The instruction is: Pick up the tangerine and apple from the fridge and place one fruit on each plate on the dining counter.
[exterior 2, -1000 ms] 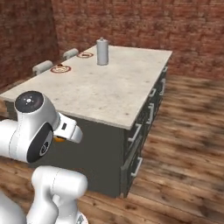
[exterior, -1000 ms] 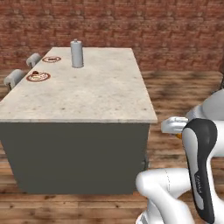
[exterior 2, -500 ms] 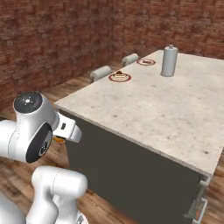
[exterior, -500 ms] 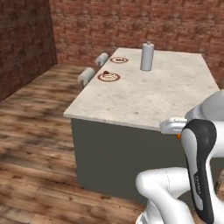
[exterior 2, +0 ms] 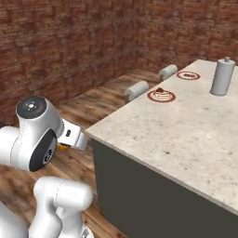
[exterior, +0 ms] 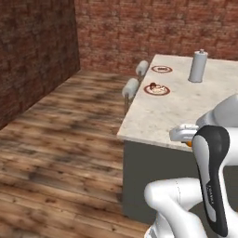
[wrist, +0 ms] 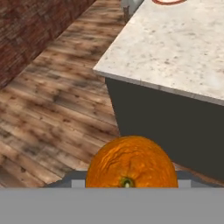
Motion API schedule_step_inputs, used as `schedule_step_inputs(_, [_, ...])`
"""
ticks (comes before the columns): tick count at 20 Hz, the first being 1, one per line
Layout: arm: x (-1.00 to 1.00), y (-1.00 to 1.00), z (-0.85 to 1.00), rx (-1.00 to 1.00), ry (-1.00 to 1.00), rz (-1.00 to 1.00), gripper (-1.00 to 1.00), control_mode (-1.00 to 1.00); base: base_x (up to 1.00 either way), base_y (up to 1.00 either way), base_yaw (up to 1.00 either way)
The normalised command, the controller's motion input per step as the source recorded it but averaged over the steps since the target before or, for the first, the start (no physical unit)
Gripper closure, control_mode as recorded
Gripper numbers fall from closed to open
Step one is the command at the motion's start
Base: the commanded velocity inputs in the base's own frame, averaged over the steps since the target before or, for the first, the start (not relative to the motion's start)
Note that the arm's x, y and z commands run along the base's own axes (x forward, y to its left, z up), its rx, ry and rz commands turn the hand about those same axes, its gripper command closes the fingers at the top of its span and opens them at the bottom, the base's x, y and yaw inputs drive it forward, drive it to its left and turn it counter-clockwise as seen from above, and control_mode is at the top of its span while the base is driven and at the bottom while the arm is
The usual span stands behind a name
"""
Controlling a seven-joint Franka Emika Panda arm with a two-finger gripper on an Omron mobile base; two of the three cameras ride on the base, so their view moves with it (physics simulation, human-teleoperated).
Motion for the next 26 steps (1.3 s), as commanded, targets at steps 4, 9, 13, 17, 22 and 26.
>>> schedule_step_inputs(4, [0.00, 0.00, 0.00, 0.00, 0.00, 0.00, 1.00, 1.00, 0.62, 1.00, 0.00])
schedule_step_inputs(9, [0.00, 0.00, 0.00, 0.00, 0.00, 0.00, 1.00, 1.00, 0.60, 1.00, -0.02])
schedule_step_inputs(13, [0.00, 0.00, 0.00, 0.00, 0.00, 0.00, 1.00, 1.00, 0.78, 1.00, -0.15])
schedule_step_inputs(17, [0.00, 0.00, 0.00, 0.00, 0.00, 0.00, 1.00, 1.00, 0.90, 1.00, -0.25])
schedule_step_inputs(22, [0.00, 0.00, 0.00, 0.00, 0.00, 0.00, 1.00, 1.00, 1.00, 1.00, -0.40])
schedule_step_inputs(26, [0.00, 0.00, 0.00, 0.00, 0.00, 0.00, 1.00, 1.00, 1.00, 1.00, -0.43])
